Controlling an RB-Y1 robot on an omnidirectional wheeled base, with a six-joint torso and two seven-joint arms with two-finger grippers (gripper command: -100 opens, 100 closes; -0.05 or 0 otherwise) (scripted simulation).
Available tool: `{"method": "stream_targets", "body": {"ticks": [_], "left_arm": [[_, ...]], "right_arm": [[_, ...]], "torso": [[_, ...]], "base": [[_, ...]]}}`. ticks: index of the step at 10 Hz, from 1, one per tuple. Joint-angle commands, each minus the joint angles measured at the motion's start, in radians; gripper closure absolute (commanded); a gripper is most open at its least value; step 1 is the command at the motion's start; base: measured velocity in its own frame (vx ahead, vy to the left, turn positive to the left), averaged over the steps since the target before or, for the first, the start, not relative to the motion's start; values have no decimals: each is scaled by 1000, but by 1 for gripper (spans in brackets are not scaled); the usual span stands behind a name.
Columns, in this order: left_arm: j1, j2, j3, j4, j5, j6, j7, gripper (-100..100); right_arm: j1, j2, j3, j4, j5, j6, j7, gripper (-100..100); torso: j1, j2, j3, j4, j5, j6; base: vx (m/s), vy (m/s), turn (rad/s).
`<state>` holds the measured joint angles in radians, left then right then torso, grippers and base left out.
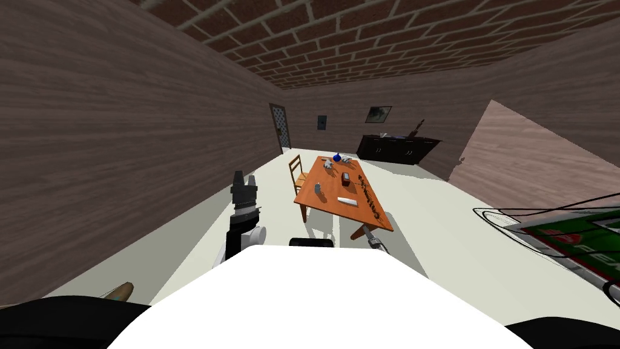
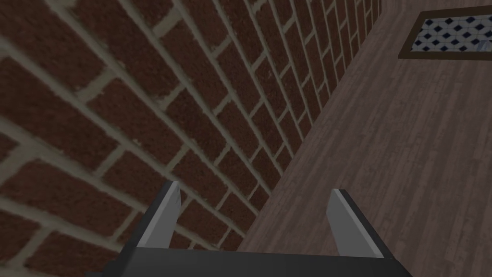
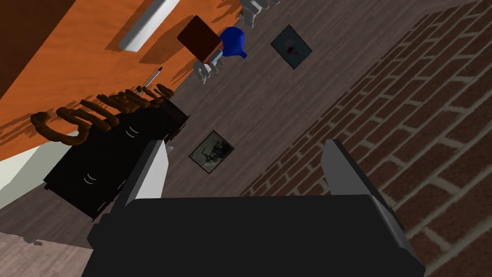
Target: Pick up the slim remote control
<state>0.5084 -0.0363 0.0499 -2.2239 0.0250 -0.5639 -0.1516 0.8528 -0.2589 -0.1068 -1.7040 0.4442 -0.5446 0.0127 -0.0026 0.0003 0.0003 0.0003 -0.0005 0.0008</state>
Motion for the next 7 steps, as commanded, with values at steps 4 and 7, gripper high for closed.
{"method": "stream_targets", "body": {"ticks": [4, 7], "left_arm": [[0, 0, 0, 0, 0, 0, 0, 0], [0, 0, 0, 0, 0, 0, 0, 0]], "right_arm": [[34, -36, -10, 114, 95, -25, 32, -100], [52, -55, -15, 200, 140, -35, 46, -100]], "torso": [[1, -1, -1, 0, 0, 0], [0, -1, -1, 0, 0, -1]], "base": [[-11, -3, 236], [-7, -8, 241]]}}
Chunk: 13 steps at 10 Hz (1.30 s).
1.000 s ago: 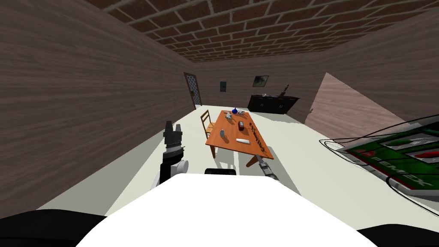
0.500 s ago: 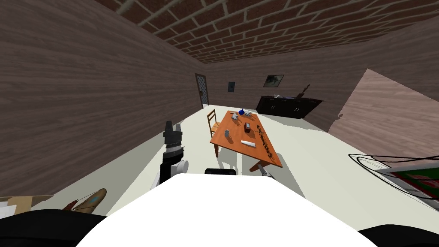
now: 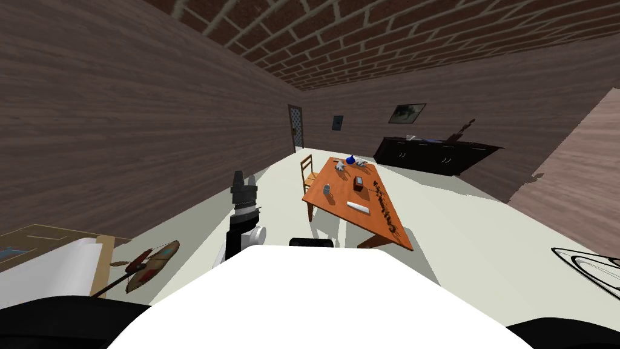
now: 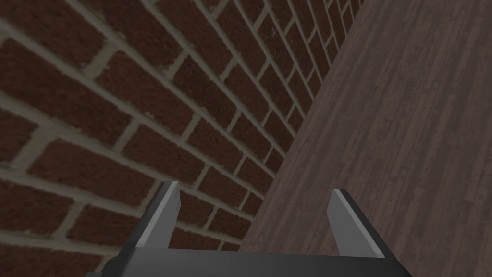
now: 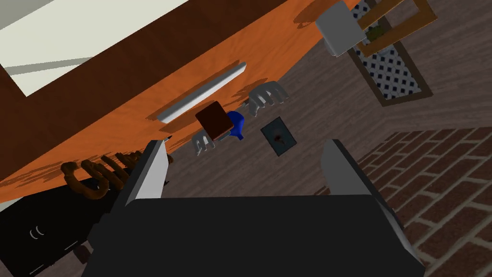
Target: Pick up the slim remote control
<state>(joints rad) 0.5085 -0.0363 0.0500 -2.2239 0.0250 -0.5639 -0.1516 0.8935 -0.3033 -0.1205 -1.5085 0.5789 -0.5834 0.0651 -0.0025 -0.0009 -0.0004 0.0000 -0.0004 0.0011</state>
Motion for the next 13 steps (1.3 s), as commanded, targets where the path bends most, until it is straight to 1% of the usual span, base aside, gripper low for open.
{"method": "stream_targets", "body": {"ticks": [1, 2, 3, 4, 5, 6, 7, 8, 9, 10, 11, 12, 13], "left_arm": [[0, 0, 0, 0, 0, 0, 0, 0], [0, 0, 0, 0, 0, 0, 0, 0], [0, 0, 0, 0, 0, 0, 0, 0], [0, 0, 0, 0, 0, 0, 0, 0], [0, 0, 0, 0, 0, 0, 0, 0], [0, 0, 0, 0, 0, 0, 0, 0], [0, 0, 0, 0, 0, 0, 0, 0], [0, 0, 0, 0, 0, 0, 0, 0], [0, 0, 0, 0, 0, 0, 0, 0], [0, 0, 0, 0, 0, 0, 0, 0], [0, 0, 0, 0, 0, 0, 0, 0], [0, 0, 0, 0, 0, 0, 0, 0], [0, 0, 0, 0, 0, 0, 0, 0]], "right_arm": [[28, -30, -6, 50, 49, -7, 7, -100], [28, -30, -6, 63, 49, -7, 7, -100], [44, -50, -10, 99, 93, -16, 21, -100], [44, -50, -10, 121, 93, -16, 21, -100], [57, -71, -15, 151, 136, -25, 35, -100], [57, -71, -15, 179, 136, -25, 35, -100], [69, -93, -19, 236, 177, -34, 48, -100], [69, -93, -19, 236, 179, -34, 48, -100], [78, -116, -23, 260, 221, -42, 61, -100], [78, -116, -23, 290, 221, -42, 61, -100], [86, -139, -26, 326, 262, -49, 74, -100], [86, -139, -26, 341, 262, -49, 74, -100], [90, -162, -30, 391, 302, -56, 86, -100]], "torso": [[0, 0, 0, 0, 0, 0], [0, 0, 0, 0, 0, -1], [0, 0, 0, 0, 0, 0], [0, -1, 0, 0, 0, -1], [0, -1, -1, 0, 0, 0], [-1, -1, -1, 0, 0, -1], [-1, -2, -1, 0, 0, 0], [0, -2, -1, 0, 0, -1], [0, -2, -1, 0, 0, 0], [-1, -3, -1, 0, 0, -1], [-1, -2, -1, 0, 0, 0], [-1, -3, -2, 0, 0, -1], [-1, -3, -2, -1, 0, 0]], "base": [[-4, -3, 374], [-2, -10, 236], [3, -6, 350], [6, -10, 211], [10, -6, 364], [14, -14, 251], [23, -10, 357], [19, -15, 254], [19, -10, 424], [21, -21, 241], [29, -21, 403], [30, -26, 208], [42, -20, 303]]}}
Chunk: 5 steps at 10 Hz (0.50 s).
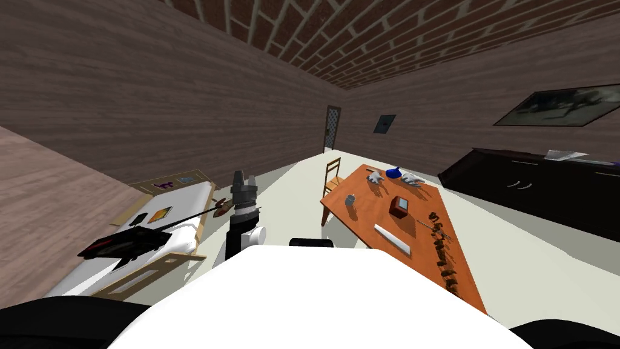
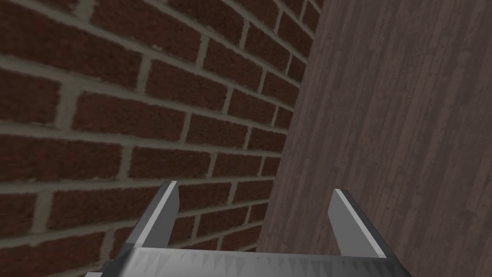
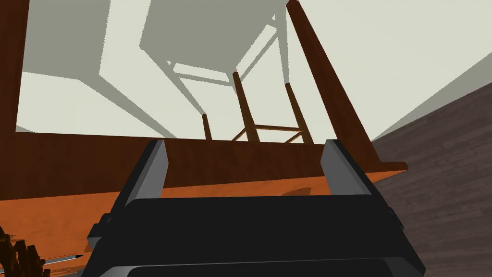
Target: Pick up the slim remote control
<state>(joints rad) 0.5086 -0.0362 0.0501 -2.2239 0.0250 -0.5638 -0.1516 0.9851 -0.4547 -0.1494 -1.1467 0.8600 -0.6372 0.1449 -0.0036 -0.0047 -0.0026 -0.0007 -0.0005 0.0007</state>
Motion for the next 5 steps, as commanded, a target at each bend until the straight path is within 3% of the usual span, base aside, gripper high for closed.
{"method": "stream_targets", "body": {"ticks": [1, 2, 3, 5], "left_arm": [[0, 0, 0, 0, 0, 0, 0, 0], [0, 0, 0, 0, 0, 0, 0, 0], [0, 0, 0, 0, 0, 0, 0, 0], [0, 0, 0, 0, 0, 0, 0, 0]], "right_arm": [[-1, -11, -1, 38, 21, -2, 6, -100], [1, -35, -4, 80, 59, -8, 18, -100], [1, -35, -4, 90, 59, -8, 18, -100], [-2, -81, -7, 175, 130, -19, 40, -100]], "torso": [[0, 0, 0, 0, 0, 0], [0, 0, 0, 0, 0, 0], [-1, 0, 0, 0, 0, 0], [0, -1, 0, 0, 0, 0]], "base": [[31, -27, 281], [36, -32, 394], [36, -33, 292], [42, -38, 428]]}}
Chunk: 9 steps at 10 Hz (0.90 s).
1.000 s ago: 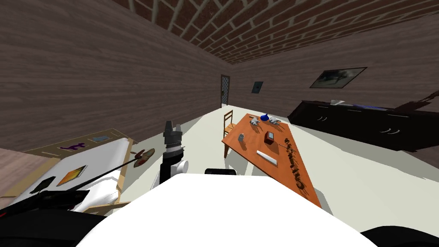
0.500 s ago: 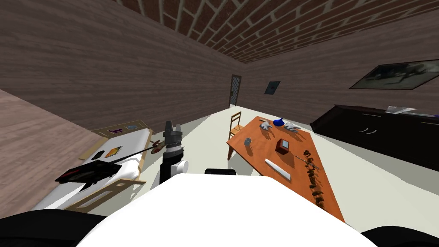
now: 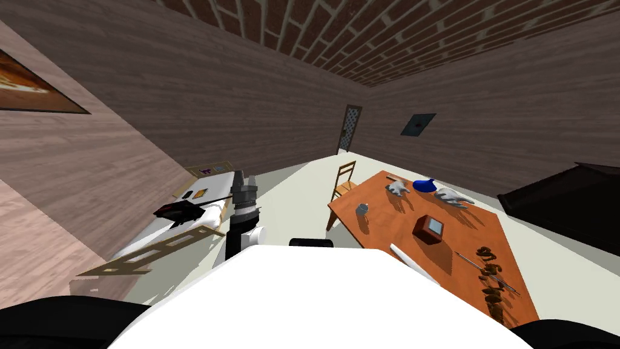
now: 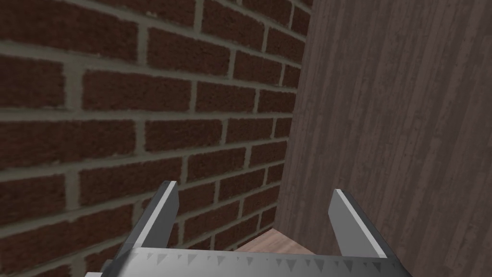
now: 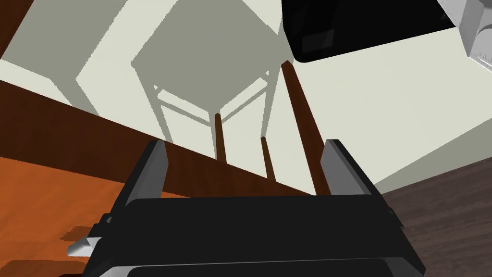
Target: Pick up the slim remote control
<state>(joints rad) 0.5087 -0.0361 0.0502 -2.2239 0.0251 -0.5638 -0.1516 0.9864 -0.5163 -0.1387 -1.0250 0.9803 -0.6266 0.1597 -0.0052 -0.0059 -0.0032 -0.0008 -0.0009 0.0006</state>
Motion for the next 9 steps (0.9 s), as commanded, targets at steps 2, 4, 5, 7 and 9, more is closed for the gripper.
{"method": "stream_targets", "body": {"ticks": [2, 4, 5, 7, 9], "left_arm": [[0, 0, 0, 0, 0, 0, 0, 0], [0, 0, 0, 0, 0, 0, 0, 0], [0, 0, 0, 0, 0, 0, 0, 0], [0, 0, 0, 0, 0, 0, 0, 0], [0, 0, 0, 0, 0, 0, 0, 0]], "right_arm": [[-3, -19, -18, 64, 12, -29, 25, -100], [-14, -62, -18, 131, 78, -39, 45, -100], [-14, -62, -18, 149, 78, -39, 45, -100], [-32, -100, -17, 224, 137, -47, 62, -100], [-43, -115, -15, 257, 163, -50, 70, -100]], "torso": [[0, 0, 0, 0, 0, 0], [2, 0, 0, 0, 0, 0], [0, -1, -1, 0, 0, 0], [0, -1, -1, 0, 0, 0], [0, -2, -1, 0, 0, 1]], "base": [[34, -43, 216], [41, -33, 402], [49, -60, 258], [52, -71, 405], [45, -63, 321]]}}
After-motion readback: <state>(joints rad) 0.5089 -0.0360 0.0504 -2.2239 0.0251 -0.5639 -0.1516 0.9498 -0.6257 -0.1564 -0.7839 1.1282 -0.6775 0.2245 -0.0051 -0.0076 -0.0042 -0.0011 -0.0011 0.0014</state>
